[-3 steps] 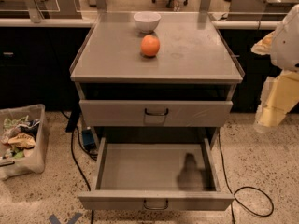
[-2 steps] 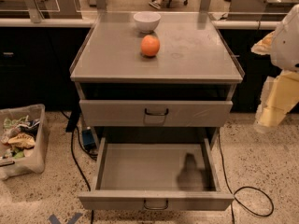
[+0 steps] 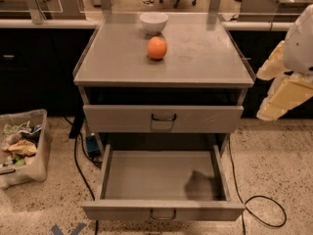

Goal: Close middle drawer

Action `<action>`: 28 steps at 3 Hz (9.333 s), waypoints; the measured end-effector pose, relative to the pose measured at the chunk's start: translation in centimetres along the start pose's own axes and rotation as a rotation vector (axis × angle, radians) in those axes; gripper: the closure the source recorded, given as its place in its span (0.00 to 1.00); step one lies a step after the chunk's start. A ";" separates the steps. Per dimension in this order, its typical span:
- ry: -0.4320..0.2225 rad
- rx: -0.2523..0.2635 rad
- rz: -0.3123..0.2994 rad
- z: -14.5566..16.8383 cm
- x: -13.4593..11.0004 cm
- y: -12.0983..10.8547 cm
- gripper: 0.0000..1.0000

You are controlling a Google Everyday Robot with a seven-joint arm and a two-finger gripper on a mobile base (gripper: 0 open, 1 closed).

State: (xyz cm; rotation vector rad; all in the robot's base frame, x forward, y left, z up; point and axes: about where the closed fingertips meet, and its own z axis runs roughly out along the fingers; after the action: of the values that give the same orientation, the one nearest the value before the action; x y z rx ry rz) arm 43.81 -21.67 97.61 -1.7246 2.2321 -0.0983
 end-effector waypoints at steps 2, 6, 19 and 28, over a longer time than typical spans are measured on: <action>0.071 -0.026 0.147 7.7 6.1 3.8 0.89; -0.102 -0.246 0.409 18.4 9.1 8.1 1.00; -0.362 -0.260 0.832 42.2 6.3 20.0 1.00; -0.389 -0.265 0.831 56.7 4.9 13.1 1.00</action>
Offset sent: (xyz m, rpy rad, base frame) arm -0.0534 -0.0702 -0.1947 -0.0293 0.1593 -0.2936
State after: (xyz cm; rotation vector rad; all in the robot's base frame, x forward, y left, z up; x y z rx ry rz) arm 46.97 -14.99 39.72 -0.6910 2.5090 0.6776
